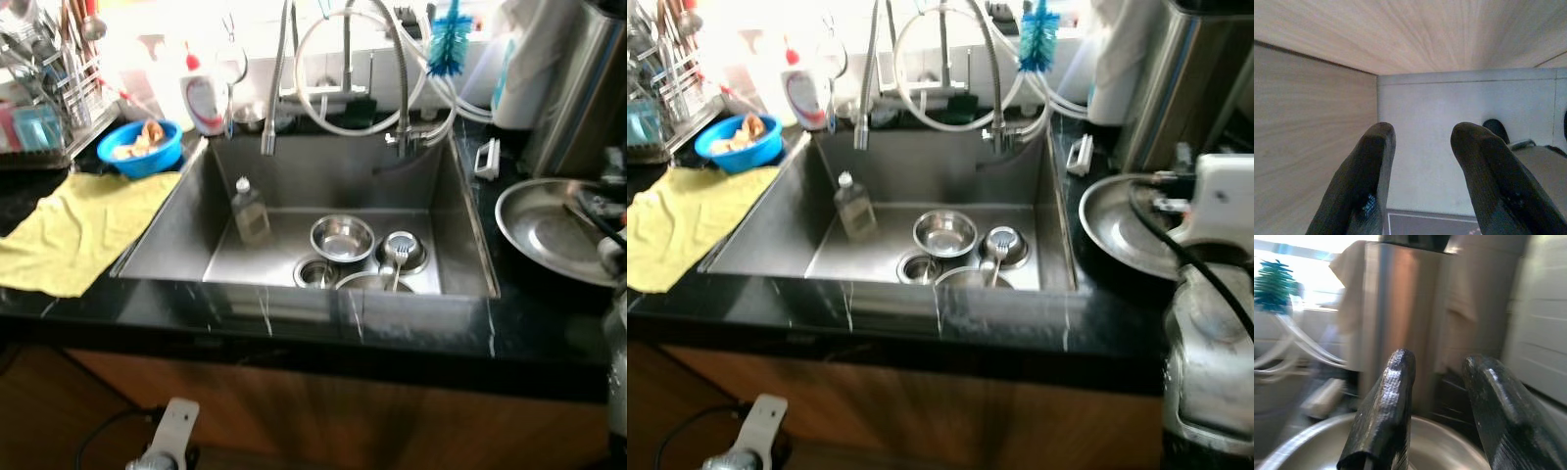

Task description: Kitchen organization

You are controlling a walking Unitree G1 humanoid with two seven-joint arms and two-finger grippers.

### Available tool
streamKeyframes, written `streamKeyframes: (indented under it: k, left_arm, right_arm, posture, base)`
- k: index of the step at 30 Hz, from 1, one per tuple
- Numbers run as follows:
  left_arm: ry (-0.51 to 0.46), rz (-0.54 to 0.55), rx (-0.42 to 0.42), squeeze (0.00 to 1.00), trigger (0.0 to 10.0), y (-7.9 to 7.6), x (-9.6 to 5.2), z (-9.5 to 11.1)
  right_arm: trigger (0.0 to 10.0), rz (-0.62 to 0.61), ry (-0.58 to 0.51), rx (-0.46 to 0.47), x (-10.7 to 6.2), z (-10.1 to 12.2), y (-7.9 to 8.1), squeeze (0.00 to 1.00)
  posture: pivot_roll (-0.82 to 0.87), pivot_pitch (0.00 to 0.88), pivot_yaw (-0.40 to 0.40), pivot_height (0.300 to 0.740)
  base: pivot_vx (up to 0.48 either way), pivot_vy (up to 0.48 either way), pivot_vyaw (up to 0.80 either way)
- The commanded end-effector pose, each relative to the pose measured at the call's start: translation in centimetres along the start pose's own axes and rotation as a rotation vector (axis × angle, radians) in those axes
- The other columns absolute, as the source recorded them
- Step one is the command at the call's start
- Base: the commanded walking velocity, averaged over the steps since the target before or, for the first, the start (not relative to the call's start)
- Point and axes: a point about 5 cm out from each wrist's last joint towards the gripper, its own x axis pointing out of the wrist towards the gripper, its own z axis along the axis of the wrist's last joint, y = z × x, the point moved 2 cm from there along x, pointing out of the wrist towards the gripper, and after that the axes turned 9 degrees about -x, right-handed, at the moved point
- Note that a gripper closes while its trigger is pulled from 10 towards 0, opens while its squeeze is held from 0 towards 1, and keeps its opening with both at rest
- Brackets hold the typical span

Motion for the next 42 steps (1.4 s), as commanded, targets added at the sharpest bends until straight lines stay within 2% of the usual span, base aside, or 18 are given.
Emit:
streamKeyframes:
  k: [1,2,3,4,8,17,19,20,21,22,28,34,36,42]
  left_arm:
    - [0.017,0.010,0.009,0.00,10.0,0.4,-0.1,-0.5]
    - [0.017,0.008,0.012,0.00,10.0,0.3,-0.1,-0.4]
    - [0.017,0.007,0.013,0.00,10.0,0.3,-0.1,-0.4]
    - [0.017,0.006,0.015,0.00,10.0,0.3,-0.1,-0.4]
    - [0.016,0.004,0.017,0.00,10.0,0.3,0.0,-0.3]
    - [0.016,0.002,0.019,0.00,10.0,0.2,0.0,-0.3]
    - [0.016,0.000,0.021,0.00,10.0,0.1,0.0,-0.3]
    - [0.017,0.000,0.020,0.00,10.0,0.1,0.0,-0.3]
    - [0.017,-0.001,0.020,0.00,10.0,0.1,0.0,-0.4]
    - [0.017,-0.002,0.020,0.00,10.0,0.0,0.0,-0.4]
    - [0.017,-0.002,0.018,0.00,10.0,0.0,0.0,-0.4]
    - [0.017,-0.001,0.017,0.00,10.0,0.0,0.0,-0.4]
    - [0.017,-0.001,0.018,0.00,10.0,0.0,0.0,-0.4]
    - [0.017,-0.001,0.018,0.00,10.0,0.0,0.0,-0.4]
  right_arm:
    - [10.0,-0.037,-0.014,-0.003,-0.5,0.5,-0.6,0.18]
    - [10.0,-0.117,0.025,0.057,-1.9,-0.3,-1.9,1.00]
    - [10.0,-0.139,0.037,0.075,-2.3,-0.5,-2.3,1.00]
    - [10.0,-0.162,0.047,0.045,-3.1,-0.8,-2.7,1.00]
    - [10.0,-0.202,0.057,0.053,-4.0,-0.9,-3.0,1.00]
    - [10.0,-0.231,0.116,0.071,-5.8,-2.0,-2.6,1.00]
    - [10.0,-0.248,0.156,0.078,-6.1,-2.7,-2.5,1.00]
    - [10.0,-0.241,0.180,0.073,-6.2,-3.1,-2.3,0.85]
    - [10.0,-0.229,0.206,0.066,-6.4,-3.6,-1.9,0.39]
    - [10.0,-0.224,0.214,0.073,-6.4,-3.8,-1.7,0.00]
    - [10.0,-0.220,0.239,0.112,-6.4,-4.4,-1.1,0.00]
    - [10.0,-0.235,0.305,0.115,-6.8,-5.6,-1.1,0.00]
    - [10.0,-0.257,0.348,0.153,-7.0,-6.3,-1.2,0.00]
    - [10.0,-0.291,0.368,0.187,-7.0,-6.8,-1.6,0.00]
  posture:
    - [-0.22,0.000,0.104,0.740]
    - [-0.22,0.000,0.105,0.740]
    - [-0.22,0.000,0.105,0.740]
    - [-0.22,0.000,0.106,0.740]
    - [-0.22,0.000,0.106,0.740]
    - [-0.22,0.000,0.105,0.740]
    - [-0.22,0.000,0.105,0.740]
    - [-0.22,0.000,0.104,0.740]
    - [-0.22,0.000,0.103,0.740]
    - [-0.22,0.000,0.103,0.740]
    - [-0.21,0.000,0.099,0.740]
    - [-0.21,0.000,0.100,0.740]
    - [-0.21,0.000,0.101,0.740]
    - [-0.21,0.000,0.101,0.740]
  base:
    - [0.000,0.000,0.00]
    - [0.000,0.000,0.00]
    - [0.000,0.000,0.00]
    - [0.000,0.000,0.00]
    - [0.000,0.000,0.00]
    - [0.000,0.000,0.00]
    - [0.000,0.000,0.00]
    - [0.000,0.000,0.00]
    - [0.000,0.000,0.00]
    - [0.000,0.000,0.00]
    - [0.000,0.000,0.00]
    - [0.000,0.000,0.00]
    - [0.000,0.000,0.00]
    - [0.000,0.000,0.00]
